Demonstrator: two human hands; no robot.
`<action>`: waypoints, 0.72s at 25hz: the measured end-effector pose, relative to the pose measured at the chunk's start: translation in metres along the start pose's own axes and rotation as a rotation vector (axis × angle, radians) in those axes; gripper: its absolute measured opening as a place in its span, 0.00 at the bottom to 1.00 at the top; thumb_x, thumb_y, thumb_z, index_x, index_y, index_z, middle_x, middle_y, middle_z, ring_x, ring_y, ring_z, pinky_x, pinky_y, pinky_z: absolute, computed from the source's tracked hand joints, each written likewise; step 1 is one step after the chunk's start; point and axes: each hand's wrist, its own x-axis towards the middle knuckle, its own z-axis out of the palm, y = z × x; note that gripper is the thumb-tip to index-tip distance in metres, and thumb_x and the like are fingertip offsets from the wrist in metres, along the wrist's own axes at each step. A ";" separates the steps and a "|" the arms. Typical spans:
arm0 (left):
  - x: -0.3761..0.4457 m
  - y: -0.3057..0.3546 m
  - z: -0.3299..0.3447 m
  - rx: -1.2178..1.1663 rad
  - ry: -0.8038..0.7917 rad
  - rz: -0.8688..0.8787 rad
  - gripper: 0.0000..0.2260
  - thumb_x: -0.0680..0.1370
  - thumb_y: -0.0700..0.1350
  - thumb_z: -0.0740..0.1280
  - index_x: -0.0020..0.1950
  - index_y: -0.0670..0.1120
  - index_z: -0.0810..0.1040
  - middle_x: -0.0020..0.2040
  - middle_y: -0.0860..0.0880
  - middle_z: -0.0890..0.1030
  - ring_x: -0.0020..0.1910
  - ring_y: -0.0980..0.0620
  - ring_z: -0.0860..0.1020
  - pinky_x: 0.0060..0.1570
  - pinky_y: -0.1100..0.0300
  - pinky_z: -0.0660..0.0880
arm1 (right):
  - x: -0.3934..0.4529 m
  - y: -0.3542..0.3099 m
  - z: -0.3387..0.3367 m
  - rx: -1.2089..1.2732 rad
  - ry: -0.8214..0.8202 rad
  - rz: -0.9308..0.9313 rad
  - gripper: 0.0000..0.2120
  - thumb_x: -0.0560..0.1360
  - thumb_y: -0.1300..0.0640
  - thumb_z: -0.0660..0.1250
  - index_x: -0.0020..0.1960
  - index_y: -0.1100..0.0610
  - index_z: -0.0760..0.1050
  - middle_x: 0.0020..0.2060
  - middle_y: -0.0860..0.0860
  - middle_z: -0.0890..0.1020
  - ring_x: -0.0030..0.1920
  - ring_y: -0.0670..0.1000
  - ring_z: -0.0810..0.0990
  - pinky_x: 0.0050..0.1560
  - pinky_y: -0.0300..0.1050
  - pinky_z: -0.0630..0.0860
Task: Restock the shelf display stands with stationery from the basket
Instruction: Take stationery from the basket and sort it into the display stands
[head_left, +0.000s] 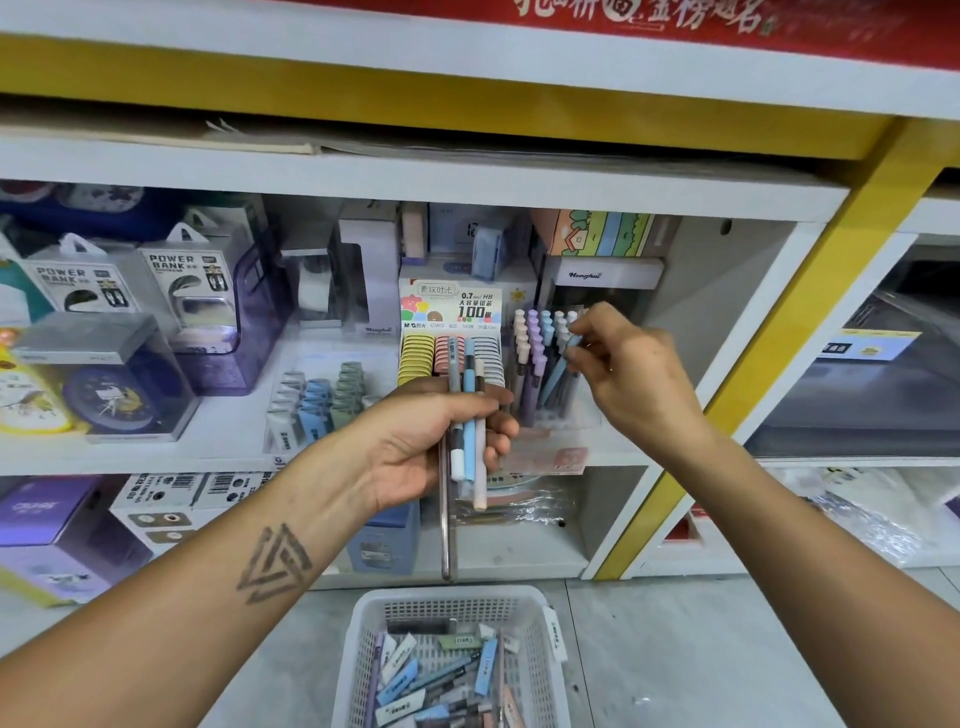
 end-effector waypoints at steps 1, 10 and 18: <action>0.000 0.000 0.000 0.008 -0.008 0.005 0.12 0.78 0.35 0.66 0.60 0.35 0.77 0.40 0.38 0.82 0.33 0.47 0.80 0.30 0.58 0.78 | 0.000 0.001 0.002 0.000 -0.001 -0.012 0.07 0.78 0.61 0.68 0.55 0.56 0.73 0.41 0.56 0.84 0.42 0.60 0.82 0.41 0.56 0.80; -0.005 0.000 0.000 0.072 -0.018 0.044 0.04 0.77 0.34 0.68 0.51 0.37 0.78 0.43 0.35 0.83 0.34 0.45 0.80 0.30 0.58 0.78 | 0.005 0.003 0.019 0.089 0.017 -0.036 0.07 0.78 0.62 0.68 0.55 0.56 0.76 0.43 0.55 0.84 0.43 0.57 0.84 0.43 0.56 0.81; -0.005 0.001 0.000 0.064 -0.011 0.049 0.11 0.77 0.34 0.68 0.59 0.35 0.77 0.40 0.38 0.82 0.32 0.47 0.79 0.30 0.58 0.77 | 0.008 0.007 0.023 0.011 -0.045 -0.027 0.08 0.79 0.61 0.67 0.55 0.59 0.82 0.45 0.56 0.84 0.45 0.59 0.82 0.44 0.57 0.79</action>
